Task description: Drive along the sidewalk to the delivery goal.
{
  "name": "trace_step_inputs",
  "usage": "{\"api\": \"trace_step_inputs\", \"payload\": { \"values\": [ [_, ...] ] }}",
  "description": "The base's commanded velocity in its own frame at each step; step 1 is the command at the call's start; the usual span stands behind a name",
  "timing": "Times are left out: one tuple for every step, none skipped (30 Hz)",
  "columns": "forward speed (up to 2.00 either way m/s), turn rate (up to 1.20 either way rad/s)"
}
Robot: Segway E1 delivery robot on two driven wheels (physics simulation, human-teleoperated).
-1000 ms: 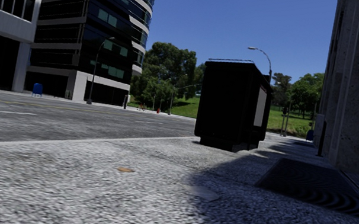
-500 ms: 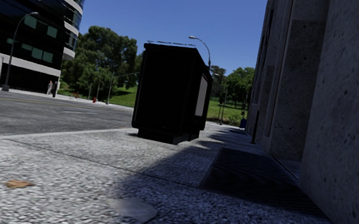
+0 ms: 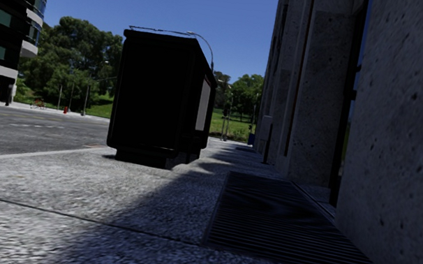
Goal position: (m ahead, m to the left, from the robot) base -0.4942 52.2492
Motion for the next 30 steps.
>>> {"api": "trace_step_inputs", "payload": {
  "values": [
    [1.33,-0.63],
    [1.33,-0.63],
    [1.33,-0.61],
    [1.33,-0.57],
    [1.33,-0.38],
    [1.33,-0.21],
    [1.33,-0.06],
    [1.33,-0.06],
    [1.33,0.0],
    [1.33,0.0],
    [1.33,0.0],
    [1.33,0.0],
    [1.33,0.0],
    [1.44,0.0],
    [2.0,0.0],
    [2.0,0.0],
    [2.0,0.0],
    [2.0,0.0],
    [2.0,0.0],
    [2.0,0.0],
    [2.0,0.0],
    [2.0,0.0],
    [2.0,0.0],
    [2.0,0.0],
    [2.0,0.0],
    [2.0,0.0],
    [2.0,0.0],
    [2.0,0.0],
    [2.0,0.0],
    [2.0,0.0]
  ]
}}
